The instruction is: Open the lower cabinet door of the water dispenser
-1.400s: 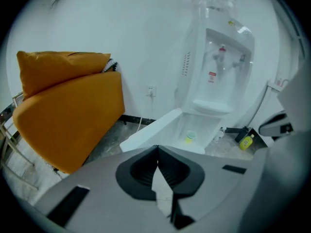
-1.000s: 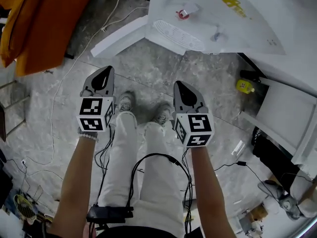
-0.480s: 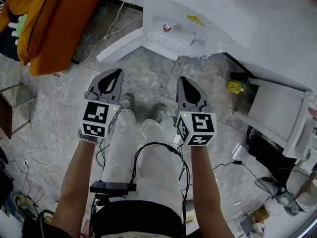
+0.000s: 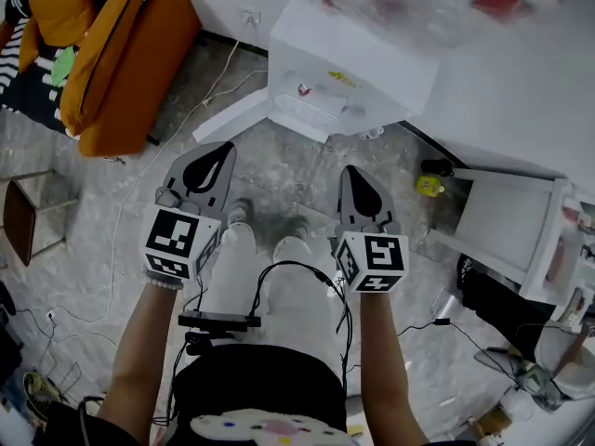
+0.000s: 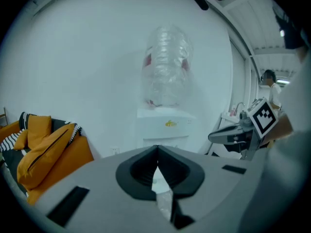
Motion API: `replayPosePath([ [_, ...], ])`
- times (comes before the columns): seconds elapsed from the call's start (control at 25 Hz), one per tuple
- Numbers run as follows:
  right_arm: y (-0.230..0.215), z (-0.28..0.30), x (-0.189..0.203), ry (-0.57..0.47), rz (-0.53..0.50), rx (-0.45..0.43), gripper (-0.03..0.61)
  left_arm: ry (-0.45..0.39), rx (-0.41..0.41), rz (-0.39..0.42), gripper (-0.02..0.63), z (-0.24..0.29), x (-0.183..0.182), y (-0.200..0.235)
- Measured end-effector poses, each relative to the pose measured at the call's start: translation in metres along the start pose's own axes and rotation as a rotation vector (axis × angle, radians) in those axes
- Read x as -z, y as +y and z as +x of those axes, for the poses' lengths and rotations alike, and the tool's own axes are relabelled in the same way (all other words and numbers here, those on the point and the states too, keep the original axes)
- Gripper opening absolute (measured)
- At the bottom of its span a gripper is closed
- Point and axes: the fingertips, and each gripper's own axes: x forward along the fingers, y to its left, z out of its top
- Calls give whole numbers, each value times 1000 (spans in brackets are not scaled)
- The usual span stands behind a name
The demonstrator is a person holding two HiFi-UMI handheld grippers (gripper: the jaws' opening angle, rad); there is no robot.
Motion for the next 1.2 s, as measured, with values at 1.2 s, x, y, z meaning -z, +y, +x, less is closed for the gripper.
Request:
replayPosePath([
  [1.2,17,-113,-81,-151,-52,26,3,-159,108,92,12,-80,-102,-48],
])
